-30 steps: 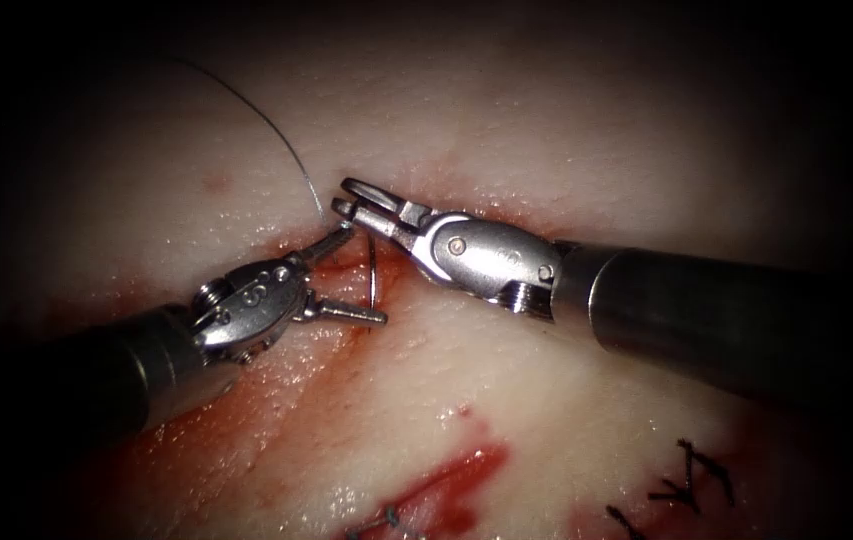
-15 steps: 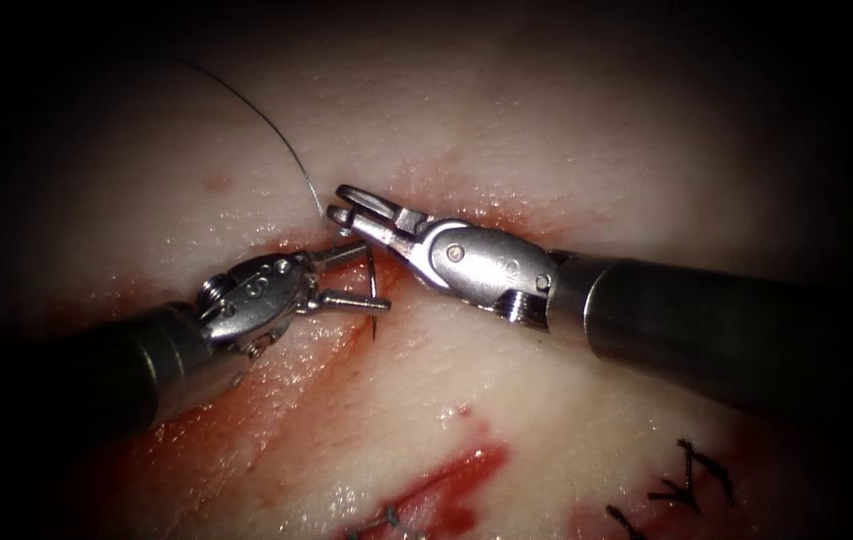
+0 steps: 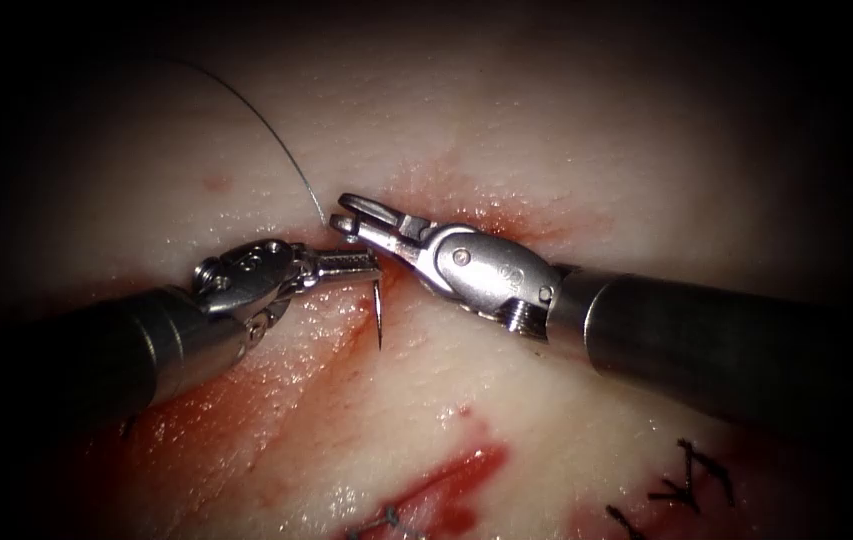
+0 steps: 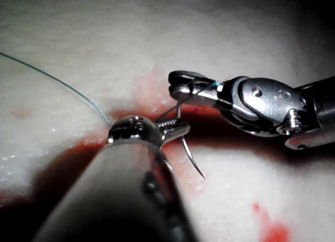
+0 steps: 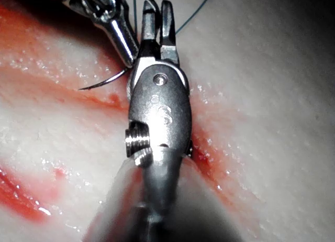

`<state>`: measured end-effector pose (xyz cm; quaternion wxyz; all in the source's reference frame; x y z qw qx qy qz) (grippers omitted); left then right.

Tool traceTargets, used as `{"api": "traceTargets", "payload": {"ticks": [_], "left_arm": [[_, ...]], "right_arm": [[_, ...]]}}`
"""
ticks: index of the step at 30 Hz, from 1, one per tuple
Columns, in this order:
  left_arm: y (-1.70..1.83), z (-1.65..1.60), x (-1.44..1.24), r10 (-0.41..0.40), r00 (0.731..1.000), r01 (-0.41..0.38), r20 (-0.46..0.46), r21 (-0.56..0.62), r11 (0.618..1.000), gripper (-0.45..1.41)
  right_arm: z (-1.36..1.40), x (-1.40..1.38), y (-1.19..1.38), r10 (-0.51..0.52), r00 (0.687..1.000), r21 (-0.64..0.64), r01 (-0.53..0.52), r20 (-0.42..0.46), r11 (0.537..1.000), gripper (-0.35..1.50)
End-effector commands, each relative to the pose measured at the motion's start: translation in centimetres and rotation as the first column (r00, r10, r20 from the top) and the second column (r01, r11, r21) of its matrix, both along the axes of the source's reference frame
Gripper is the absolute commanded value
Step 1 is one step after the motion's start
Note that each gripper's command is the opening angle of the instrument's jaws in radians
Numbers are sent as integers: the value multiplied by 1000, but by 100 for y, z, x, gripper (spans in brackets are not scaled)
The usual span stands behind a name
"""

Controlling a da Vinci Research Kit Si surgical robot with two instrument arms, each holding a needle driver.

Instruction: Wound Closure

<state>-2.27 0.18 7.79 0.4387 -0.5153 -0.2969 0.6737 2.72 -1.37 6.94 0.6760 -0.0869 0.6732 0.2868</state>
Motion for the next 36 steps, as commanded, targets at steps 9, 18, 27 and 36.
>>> {"api": "traceTargets", "payload": {"ticks": [9, 18, 27, 36], "left_arm": [[6, -1, 1, 19, 1000, -19, 8, 27, 999, -45], [7, -1, 5, 19, 1000, -19, -6, 33, 999, -45], [9, 3, 7, 25, 999, -24, -33, 33, 999, -45], [11, 11, 8, 11, 995, -7, -98, 34, 999, -45]], "right_arm": [[5, 7, 7, 5, 998, 74, -1, -61, 997, -35], [15, 15, 18, -33, 985, 177, 63, -168, 982, 140], [17, 11, 17, -126, 992, 113, 128, -24, 985, 138], [-3, -20, 21, -195, 940, 58, 186, 281, 981, 130]]}}
